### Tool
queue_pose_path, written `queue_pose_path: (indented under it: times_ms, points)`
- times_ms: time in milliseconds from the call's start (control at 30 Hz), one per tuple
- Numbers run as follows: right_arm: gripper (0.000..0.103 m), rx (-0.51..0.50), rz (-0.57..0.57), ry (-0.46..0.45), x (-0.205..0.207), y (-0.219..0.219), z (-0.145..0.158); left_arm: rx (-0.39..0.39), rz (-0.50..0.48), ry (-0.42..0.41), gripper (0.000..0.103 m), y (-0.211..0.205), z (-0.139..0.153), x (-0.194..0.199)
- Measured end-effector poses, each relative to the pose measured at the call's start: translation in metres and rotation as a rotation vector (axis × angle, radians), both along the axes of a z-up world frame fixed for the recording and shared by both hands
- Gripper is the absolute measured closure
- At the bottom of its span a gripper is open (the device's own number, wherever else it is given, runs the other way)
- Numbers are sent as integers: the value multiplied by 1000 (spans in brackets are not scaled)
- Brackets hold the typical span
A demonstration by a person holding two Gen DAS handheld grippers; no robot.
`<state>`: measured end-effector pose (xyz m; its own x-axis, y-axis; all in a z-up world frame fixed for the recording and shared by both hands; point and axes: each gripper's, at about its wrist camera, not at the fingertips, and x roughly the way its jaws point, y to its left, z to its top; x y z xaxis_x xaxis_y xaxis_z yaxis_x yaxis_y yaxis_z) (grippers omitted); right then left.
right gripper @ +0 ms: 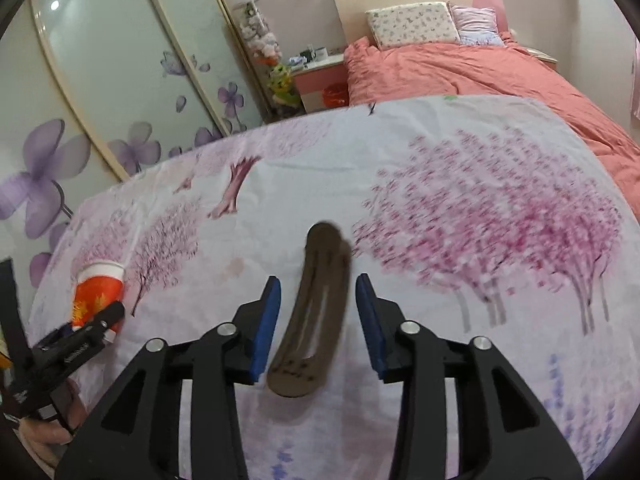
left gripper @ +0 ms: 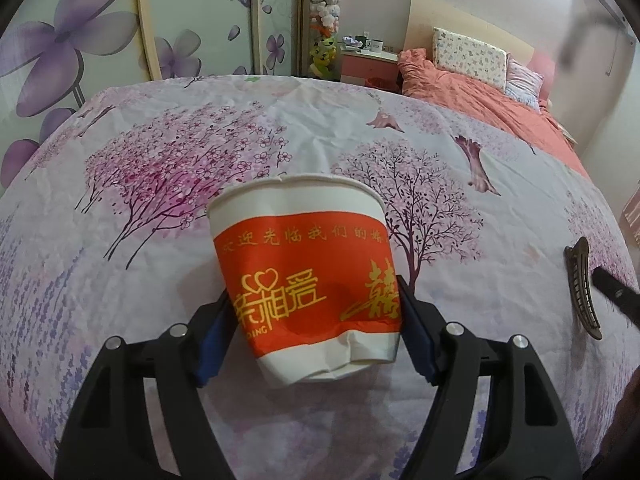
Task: Collect trash
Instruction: 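Grasp the brown slotted hair clip with the right gripper while the left holds the cup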
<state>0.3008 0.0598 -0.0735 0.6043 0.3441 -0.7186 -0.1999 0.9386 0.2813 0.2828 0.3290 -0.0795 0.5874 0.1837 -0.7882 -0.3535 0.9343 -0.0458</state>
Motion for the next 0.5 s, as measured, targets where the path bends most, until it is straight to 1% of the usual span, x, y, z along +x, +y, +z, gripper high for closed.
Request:
queue_pose_path:
  times_ms: [67, 167, 233, 267, 333, 433, 467, 500]
  points:
    - [62, -8, -3, 11, 2, 6, -4, 4, 1, 3, 32, -1, 0, 1]
    - [61, -52, -11, -13, 1, 13, -3, 7, 2, 5, 32, -2, 0, 2]
    - [73, -86, -4, -10, 0, 10, -4, 1, 1, 0, 32, -2, 0, 2]
    - [74, -79, 5, -4, -1, 5, -4, -2, 2, -1, 32, -2, 1, 2]
    - [74, -103, -15, -11, -5, -4, -3, -8, 2, -5, 32, -1, 1, 1]
    - [74, -80, -15, -6, -3, -7, -4, -6, 11, -5, 31, 0, 1, 4]
    - [73, -79, -17, -5, -2, -5, -4, -6, 17, -5, 31, 0, 1, 6]
    - [69, -74, -18, -2, 0, -4, -4, -7, 19, -6, 31, 0, 1, 7]
